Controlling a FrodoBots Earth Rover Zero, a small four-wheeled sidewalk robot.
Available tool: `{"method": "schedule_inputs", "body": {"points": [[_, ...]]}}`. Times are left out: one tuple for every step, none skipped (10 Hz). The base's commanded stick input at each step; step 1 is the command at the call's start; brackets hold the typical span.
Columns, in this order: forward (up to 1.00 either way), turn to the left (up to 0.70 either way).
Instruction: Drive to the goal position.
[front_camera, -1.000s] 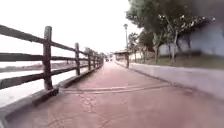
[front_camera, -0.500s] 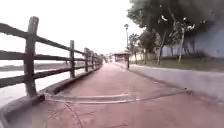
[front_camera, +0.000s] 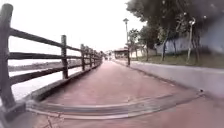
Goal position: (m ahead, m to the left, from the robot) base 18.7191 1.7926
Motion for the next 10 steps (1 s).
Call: {"method": "schedule_inputs", "body": {"points": [[1.0, 0.0], [1.0, 0.0], [1.0, 0.0], [1.0, 0.0], [1.0, 0.0], [1.0, 0.0], [1.0, 0.0], [1.0, 0.0], [1.0, 0.0], [1.0, 0.0]]}}
